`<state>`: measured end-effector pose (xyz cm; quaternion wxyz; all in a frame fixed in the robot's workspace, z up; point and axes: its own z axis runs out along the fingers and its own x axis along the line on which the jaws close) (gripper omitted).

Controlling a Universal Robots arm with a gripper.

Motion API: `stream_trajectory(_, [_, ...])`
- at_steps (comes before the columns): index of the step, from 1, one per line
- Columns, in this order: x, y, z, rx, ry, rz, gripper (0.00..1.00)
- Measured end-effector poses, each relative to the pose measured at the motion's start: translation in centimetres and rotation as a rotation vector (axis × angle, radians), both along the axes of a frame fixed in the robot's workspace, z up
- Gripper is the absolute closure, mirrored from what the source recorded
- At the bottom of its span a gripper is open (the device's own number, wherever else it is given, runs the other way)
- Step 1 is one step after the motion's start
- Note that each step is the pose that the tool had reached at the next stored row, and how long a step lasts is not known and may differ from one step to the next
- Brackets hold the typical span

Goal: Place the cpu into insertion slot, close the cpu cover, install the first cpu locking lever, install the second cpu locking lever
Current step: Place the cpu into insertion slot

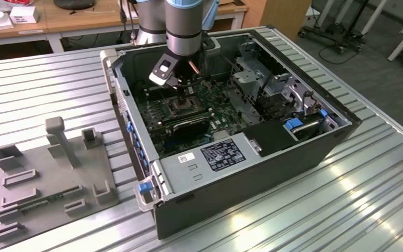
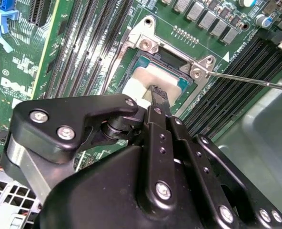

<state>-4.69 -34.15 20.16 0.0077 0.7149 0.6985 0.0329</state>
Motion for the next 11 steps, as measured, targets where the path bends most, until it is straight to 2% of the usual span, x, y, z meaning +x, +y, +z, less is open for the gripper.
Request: stream_trajectory(11, [-0.01, -0.02, -0.26, -0.0011, 0.0008, 0.0, 0.89])
